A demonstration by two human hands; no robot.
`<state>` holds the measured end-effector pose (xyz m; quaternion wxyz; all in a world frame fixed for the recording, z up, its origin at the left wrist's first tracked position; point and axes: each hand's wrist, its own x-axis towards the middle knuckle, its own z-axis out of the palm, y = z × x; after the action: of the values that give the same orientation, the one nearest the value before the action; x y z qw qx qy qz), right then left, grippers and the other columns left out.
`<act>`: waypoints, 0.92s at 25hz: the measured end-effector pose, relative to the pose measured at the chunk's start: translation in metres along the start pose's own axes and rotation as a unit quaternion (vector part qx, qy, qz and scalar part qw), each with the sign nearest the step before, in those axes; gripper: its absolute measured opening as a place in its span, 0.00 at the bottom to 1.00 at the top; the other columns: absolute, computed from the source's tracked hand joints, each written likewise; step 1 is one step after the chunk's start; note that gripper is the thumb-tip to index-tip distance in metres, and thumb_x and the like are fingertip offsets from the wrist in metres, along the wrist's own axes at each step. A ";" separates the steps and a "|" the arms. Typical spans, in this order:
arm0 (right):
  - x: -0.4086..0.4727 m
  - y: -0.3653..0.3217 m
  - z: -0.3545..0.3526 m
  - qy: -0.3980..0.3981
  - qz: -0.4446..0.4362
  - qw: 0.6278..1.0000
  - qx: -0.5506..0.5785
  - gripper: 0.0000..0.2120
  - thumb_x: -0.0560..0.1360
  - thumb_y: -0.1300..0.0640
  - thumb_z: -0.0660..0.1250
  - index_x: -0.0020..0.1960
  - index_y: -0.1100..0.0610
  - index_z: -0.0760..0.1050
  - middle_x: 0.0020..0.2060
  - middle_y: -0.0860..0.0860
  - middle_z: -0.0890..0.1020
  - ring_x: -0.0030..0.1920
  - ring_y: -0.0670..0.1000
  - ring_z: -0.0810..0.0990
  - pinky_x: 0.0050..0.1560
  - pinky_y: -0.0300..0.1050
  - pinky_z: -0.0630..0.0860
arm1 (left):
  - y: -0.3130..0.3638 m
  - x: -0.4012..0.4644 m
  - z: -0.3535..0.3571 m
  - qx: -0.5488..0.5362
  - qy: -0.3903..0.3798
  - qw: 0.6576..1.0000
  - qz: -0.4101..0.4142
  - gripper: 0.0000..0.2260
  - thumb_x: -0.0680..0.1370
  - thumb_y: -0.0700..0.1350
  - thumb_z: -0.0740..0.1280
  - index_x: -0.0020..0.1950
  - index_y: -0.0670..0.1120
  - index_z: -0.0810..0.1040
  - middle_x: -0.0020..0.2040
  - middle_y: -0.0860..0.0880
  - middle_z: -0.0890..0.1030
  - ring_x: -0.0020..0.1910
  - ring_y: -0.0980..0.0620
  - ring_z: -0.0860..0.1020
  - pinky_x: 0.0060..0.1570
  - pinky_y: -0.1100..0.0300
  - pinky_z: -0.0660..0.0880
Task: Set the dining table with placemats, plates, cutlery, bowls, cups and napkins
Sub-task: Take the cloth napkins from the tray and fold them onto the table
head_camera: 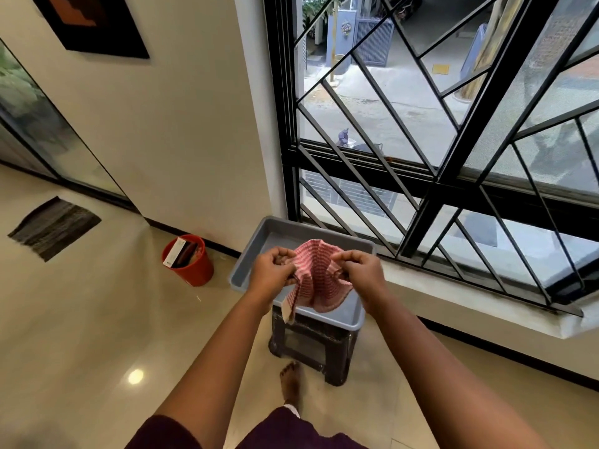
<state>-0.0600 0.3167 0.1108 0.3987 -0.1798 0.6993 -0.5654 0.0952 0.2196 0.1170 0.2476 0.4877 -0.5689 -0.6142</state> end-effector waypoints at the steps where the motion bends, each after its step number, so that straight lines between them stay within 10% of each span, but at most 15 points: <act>1: -0.002 0.001 0.007 -0.038 -0.038 0.998 -0.036 0.09 0.74 0.69 0.66 0.45 0.60 0.82 0.44 0.55 0.84 0.45 0.54 0.83 0.44 0.44 0.81 | -0.001 -0.001 0.007 0.008 -0.014 1.000 0.001 0.05 0.78 0.34 0.65 0.50 0.41 0.79 0.50 0.37 0.82 0.46 0.45 0.83 0.43 0.55 0.82; 7: -0.014 0.004 0.026 -0.085 -0.231 0.912 -0.327 0.17 0.66 0.53 0.79 0.51 0.54 0.79 0.48 0.44 0.75 0.48 0.45 0.77 0.49 0.40 0.77 | 0.000 -0.014 0.020 0.035 -0.017 0.999 -0.033 0.20 0.83 0.58 0.54 0.48 0.47 0.80 0.47 0.43 0.84 0.47 0.46 0.83 0.49 0.49 0.82; 13: -0.011 0.004 0.015 -0.026 -0.313 0.906 -0.285 0.03 0.70 0.60 0.75 0.42 0.56 0.81 0.39 0.48 0.81 0.38 0.47 0.80 0.40 0.44 0.78 | -0.001 -0.018 0.010 0.152 -0.109 0.982 0.014 0.27 0.78 0.67 0.50 0.53 0.49 0.78 0.46 0.44 0.83 0.45 0.48 0.83 0.45 0.52 0.79; 18: -0.010 -0.019 -0.010 0.008 -0.339 0.922 -0.186 0.03 0.72 0.61 0.70 0.41 0.57 0.77 0.32 0.50 0.80 0.31 0.46 0.79 0.29 0.41 0.77 | -0.015 -0.006 -0.016 0.354 -0.170 0.919 0.017 0.26 0.77 0.63 0.62 0.71 0.52 0.66 0.60 0.45 0.78 0.54 0.47 0.79 0.51 0.53 0.78; 23: -0.006 -0.019 -0.029 0.043 -0.323 0.929 -0.174 0.04 0.76 0.61 0.67 0.43 0.55 0.74 0.31 0.53 0.77 0.30 0.46 0.76 0.30 0.44 0.75 | -0.023 -0.007 -0.029 0.320 0.001 0.928 0.189 0.21 0.77 0.49 0.70 0.67 0.55 0.68 0.64 0.50 0.76 0.60 0.52 0.75 0.57 0.55 0.74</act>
<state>-0.0825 0.3341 0.1320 0.1268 -0.4378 0.7074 -0.5401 0.1294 0.2178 0.1008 0.1904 0.4248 -0.8167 -0.3409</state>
